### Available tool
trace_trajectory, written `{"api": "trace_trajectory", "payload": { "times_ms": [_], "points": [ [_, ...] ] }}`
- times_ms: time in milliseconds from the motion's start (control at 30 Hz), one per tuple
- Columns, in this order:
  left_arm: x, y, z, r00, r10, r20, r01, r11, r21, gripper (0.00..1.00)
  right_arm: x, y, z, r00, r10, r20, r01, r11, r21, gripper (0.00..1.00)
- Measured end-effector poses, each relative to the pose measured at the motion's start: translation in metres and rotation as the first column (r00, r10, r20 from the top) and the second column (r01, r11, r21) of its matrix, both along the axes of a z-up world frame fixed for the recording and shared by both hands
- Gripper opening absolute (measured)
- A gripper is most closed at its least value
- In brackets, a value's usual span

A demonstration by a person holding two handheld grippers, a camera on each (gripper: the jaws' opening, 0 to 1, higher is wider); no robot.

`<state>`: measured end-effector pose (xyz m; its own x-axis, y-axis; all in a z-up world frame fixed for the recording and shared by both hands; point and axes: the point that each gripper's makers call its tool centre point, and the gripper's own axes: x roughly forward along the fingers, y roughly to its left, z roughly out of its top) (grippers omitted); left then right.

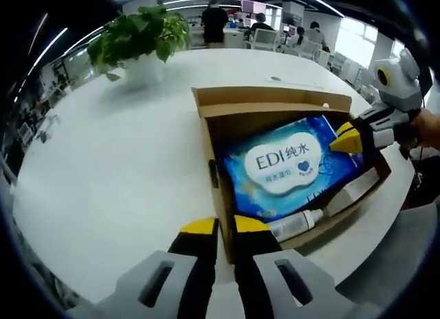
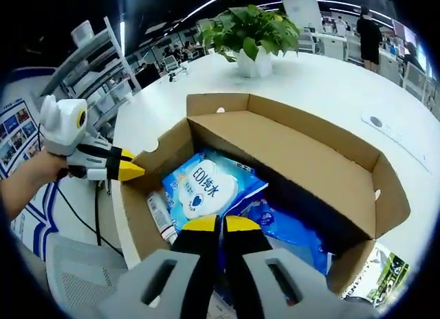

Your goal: Operate the shoe box by opening the lid, removing the specified soft item, and placing it in the target area until the item is outside and the box remains undamaged.

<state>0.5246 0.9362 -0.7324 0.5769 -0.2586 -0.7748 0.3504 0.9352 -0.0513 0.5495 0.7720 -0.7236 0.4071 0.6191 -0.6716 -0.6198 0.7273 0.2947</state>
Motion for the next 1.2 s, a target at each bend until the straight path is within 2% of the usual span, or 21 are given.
{"api": "trace_trajectory", "payload": {
  "times_ms": [300, 467, 667, 867, 1000, 1200],
  "points": [
    [0.000, 0.000, 0.000, 1.000, 0.014, -0.015, -0.013, 1.000, 0.012, 0.04, -0.006, -0.020, 0.006, 0.999, -0.043, -0.001, 0.043, 0.999, -0.019, 0.00],
    [-0.001, 0.000, 0.001, 1.000, -0.003, -0.014, 0.004, 0.999, 0.038, 0.05, -0.010, -0.029, 0.007, 0.998, -0.055, 0.008, 0.055, 0.998, -0.024, 0.00],
    [0.004, -0.002, 0.013, 0.998, -0.033, 0.047, 0.029, 0.997, 0.073, 0.06, -0.014, -0.036, 0.007, 0.997, -0.081, -0.002, 0.081, 0.997, -0.014, 0.00],
    [0.013, -0.013, 0.028, 0.991, -0.088, 0.097, 0.078, 0.991, 0.107, 0.17, -0.016, -0.038, 0.005, 0.995, -0.096, -0.007, 0.096, 0.995, -0.010, 0.00],
    [0.019, -0.024, 0.036, 0.984, -0.130, 0.124, 0.114, 0.985, 0.129, 0.18, -0.016, -0.042, 0.001, 0.995, -0.102, -0.012, 0.102, 0.995, -0.015, 0.00],
    [0.022, -0.043, 0.028, 0.976, -0.198, 0.093, 0.185, 0.974, 0.133, 0.20, -0.016, -0.047, -0.005, 0.994, -0.106, -0.021, 0.105, 0.994, -0.020, 0.00]
  ]
}}
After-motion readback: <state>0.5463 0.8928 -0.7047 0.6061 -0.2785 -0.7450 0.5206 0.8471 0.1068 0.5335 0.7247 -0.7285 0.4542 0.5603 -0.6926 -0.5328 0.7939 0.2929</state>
